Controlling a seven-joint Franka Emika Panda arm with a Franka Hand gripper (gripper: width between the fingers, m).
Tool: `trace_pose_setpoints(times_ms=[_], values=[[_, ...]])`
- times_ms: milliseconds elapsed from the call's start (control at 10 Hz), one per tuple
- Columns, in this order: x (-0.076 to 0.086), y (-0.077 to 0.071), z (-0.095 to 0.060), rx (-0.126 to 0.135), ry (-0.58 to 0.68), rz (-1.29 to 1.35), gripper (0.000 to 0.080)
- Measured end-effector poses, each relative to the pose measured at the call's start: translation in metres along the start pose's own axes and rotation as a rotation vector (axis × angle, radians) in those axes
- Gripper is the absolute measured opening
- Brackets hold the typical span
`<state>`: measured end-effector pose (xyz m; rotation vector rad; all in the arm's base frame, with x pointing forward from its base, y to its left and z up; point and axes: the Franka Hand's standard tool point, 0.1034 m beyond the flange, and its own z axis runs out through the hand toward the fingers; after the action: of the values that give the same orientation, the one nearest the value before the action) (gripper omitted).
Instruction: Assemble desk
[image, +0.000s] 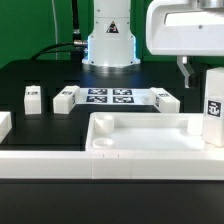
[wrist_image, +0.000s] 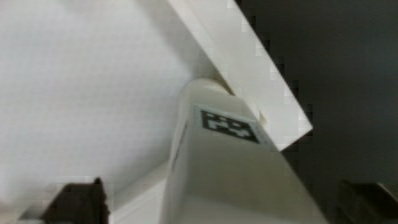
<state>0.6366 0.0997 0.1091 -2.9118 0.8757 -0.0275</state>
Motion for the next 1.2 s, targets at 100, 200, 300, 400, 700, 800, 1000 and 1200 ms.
trace_pose_setpoints(times_ms=[100, 200, 300, 400, 700, 800, 1000, 1200], values=[[0.0004, 0.0003, 0.0005, 0.000, -0.001, -0.078, 0.0648], [0.0004, 0.0006, 0.0006, -0.002, -0.001, -0.188, 0.0648], [0.0002, 0.0006, 0.0007, -0.002, -0.002, -0.299, 0.0649], [-0.0001, 0.0003, 0.0007, -0.002, -0.003, -0.349, 0.0649], [-0.0034, -0.0004, 0.0023, -0.015, -0.009, -0.644, 0.0649], [-0.0033, -0.0005, 0.0022, -0.019, -0.008, -0.705, 0.0649], [-0.0032, -0.0006, 0.0020, -0.020, -0.009, -0.845, 0.0649], [-0.0031, -0.0006, 0.0022, -0.019, -0.008, -0.848, 0.0554]])
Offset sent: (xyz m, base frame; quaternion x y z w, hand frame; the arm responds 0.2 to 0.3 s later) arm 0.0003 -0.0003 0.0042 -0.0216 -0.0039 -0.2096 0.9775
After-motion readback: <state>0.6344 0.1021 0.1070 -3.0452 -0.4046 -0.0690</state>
